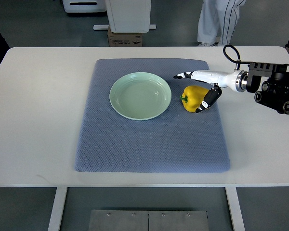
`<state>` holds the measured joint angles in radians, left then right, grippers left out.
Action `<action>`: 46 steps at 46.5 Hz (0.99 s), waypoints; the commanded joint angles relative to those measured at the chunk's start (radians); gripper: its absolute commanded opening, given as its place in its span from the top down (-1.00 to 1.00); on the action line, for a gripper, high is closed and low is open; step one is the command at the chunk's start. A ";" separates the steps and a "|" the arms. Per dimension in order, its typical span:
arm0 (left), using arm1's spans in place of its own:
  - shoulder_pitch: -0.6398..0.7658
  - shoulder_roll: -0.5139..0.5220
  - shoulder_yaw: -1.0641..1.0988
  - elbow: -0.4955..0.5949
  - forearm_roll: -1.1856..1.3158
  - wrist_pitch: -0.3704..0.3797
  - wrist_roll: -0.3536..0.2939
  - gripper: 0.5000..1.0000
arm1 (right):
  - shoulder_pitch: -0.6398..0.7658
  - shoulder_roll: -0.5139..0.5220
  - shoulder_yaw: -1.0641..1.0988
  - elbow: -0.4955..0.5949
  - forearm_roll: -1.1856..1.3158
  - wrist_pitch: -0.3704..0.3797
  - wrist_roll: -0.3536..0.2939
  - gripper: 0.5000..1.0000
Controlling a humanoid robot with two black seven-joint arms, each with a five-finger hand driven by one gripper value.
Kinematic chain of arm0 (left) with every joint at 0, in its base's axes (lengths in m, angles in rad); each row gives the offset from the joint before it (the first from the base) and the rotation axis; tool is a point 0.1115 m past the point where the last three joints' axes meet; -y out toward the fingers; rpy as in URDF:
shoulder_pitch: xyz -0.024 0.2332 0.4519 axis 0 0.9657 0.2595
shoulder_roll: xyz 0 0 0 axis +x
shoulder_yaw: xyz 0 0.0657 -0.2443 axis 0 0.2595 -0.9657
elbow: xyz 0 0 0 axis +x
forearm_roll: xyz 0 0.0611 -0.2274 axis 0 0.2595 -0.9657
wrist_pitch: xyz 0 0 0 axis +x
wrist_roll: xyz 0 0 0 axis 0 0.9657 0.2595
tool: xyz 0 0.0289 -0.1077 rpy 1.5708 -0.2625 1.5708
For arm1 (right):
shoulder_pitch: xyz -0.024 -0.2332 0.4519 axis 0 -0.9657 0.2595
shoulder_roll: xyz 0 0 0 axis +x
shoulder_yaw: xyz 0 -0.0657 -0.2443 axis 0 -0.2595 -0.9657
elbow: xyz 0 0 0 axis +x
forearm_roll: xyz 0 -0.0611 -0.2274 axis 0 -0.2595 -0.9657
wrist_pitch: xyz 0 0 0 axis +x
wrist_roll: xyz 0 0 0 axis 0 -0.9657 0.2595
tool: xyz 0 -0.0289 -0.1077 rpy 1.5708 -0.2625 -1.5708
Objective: Place yellow pepper on plate with right hand
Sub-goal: 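Close the right hand fingers around the yellow pepper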
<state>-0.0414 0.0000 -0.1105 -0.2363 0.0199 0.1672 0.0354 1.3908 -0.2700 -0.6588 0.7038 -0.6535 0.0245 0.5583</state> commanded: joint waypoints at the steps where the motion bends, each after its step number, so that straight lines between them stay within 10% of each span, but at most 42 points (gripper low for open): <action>1: 0.000 0.000 0.000 0.000 0.000 0.000 0.000 -1.00 | -0.003 0.000 -0.001 -0.009 0.000 0.000 -0.003 -1.00; 46: 0.000 0.000 0.000 0.000 0.000 0.000 0.000 -1.00 | -0.032 0.015 -0.019 -0.032 0.000 -0.052 -0.001 -0.95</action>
<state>-0.0414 0.0000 -0.1104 -0.2362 0.0199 0.1672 0.0353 1.3645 -0.2577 -0.6777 0.6715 -0.6535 -0.0208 0.5552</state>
